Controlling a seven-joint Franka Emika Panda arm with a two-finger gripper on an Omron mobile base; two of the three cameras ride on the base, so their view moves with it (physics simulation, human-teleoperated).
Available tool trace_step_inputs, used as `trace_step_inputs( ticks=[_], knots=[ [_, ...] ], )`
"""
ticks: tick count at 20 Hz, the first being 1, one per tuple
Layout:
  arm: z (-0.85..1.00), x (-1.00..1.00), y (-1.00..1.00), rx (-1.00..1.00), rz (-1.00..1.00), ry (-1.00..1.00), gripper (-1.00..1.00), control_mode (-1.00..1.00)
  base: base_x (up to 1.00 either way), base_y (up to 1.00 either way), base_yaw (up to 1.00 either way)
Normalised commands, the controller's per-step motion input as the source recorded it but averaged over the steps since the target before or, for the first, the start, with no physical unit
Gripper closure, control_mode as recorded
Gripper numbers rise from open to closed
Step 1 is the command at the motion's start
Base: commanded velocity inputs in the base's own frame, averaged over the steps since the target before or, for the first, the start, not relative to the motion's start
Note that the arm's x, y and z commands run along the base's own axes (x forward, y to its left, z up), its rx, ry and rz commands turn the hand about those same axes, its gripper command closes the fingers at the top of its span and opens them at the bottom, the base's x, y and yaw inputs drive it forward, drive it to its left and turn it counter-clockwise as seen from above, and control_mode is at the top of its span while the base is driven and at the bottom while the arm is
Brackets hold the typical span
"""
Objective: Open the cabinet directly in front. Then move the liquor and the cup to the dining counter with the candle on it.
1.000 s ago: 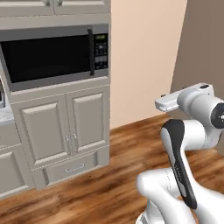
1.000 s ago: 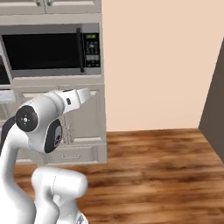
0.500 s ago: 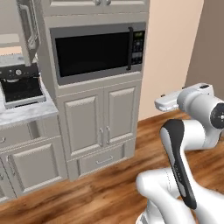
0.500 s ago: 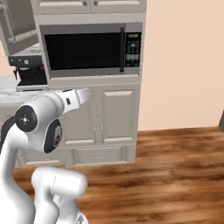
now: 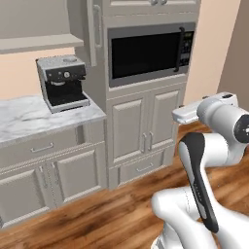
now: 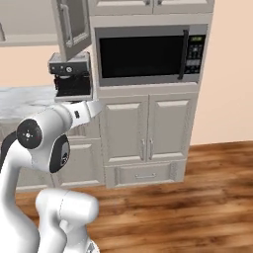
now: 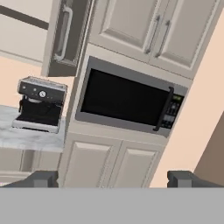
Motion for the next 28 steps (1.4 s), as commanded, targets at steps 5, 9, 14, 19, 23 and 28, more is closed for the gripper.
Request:
trace_step_inputs(
  ticks=[5,9,14,19,23,28],
  knots=[
    [0.00,0.00,0.00,0.00,0.00,0.00,-1.00,1.00,0.01,1.00,0.09],
    [0.00,0.00,0.00,0.00,0.00,0.00,-1.00,1.00,0.11,1.00,0.13],
    [0.00,0.00,0.00,0.00,0.00,0.00,-1.00,1.00,0.55,1.00,0.09],
    [0.00,0.00,0.00,0.00,0.00,0.00,-1.00,1.00,0.82,0.92,0.07],
    [0.00,0.00,0.00,0.00,0.00,0.00,-1.00,1.00,0.70,0.28,0.24],
    [0.00,0.00,0.00,0.00,0.00,0.00,-1.00,1.00,0.36,-0.36,0.21]
  ],
)
